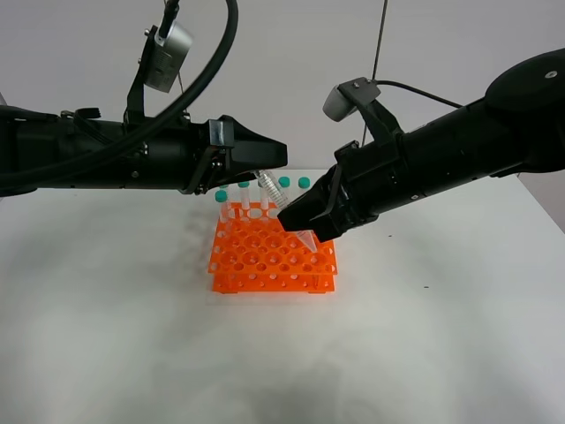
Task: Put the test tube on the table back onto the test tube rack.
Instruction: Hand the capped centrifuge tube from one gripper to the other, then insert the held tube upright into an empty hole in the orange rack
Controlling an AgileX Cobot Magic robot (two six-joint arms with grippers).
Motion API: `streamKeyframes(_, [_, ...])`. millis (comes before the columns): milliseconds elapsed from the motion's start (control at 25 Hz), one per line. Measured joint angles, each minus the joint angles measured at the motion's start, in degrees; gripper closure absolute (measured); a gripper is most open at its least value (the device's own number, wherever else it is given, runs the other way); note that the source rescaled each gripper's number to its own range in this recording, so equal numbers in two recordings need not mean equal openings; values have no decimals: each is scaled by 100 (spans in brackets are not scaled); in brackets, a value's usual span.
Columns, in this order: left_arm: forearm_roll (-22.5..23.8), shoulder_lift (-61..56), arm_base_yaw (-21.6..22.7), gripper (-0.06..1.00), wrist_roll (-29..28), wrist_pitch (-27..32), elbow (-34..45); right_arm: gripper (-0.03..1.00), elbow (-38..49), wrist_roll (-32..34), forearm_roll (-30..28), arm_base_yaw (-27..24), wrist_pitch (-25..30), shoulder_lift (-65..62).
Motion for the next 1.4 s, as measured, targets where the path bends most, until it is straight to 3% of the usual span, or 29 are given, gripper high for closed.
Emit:
streamKeyframes(80, [0, 0, 0, 2, 5, 0, 0, 94, 0, 0, 5, 0, 0, 0])
streamKeyframes(160, [0, 0, 0, 11, 5, 5, 0, 94, 0, -8, 5, 0, 0, 0])
streamKeyframes(240, [0, 0, 0, 30, 5, 5, 0, 94, 0, -8, 5, 0, -5, 0])
streamKeyframes(440, [0, 2, 0, 93, 5, -63, 0, 94, 0, -12, 22, 0, -36, 0])
streamKeyframes(800, [-11, 2, 0, 94, 11, -63, 0, 94, 0, -37, 27, 0, -63, 0])
streamKeyframes(840, [-11, 2, 0, 94, 11, -63, 0, 88, 0, -41, 27, 0, -96, 0])
streamKeyframes(880, [-11, 2, 0, 94, 11, -57, 0, 75, 0, -35, 32, 0, -173, 0])
streamKeyframes(1000, [-11, 2, 0, 94, 11, -33, 0, 22, 0, -35, 53, 0, -300, 0])
streamKeyframes(1040, [-11, 2, 0, 94, 11, -33, 0, 12, 0, -35, 58, 0, -306, 0])
streamKeyframes(1160, [-11, 2, 0, 94, 11, -33, 0, 0, 0, -35, 58, 0, -315, -9])
streamKeyframes(1400, [-11, 2, 0, 94, 11, -33, 0, -3, -5, 394, -406, 0, -35, -512])
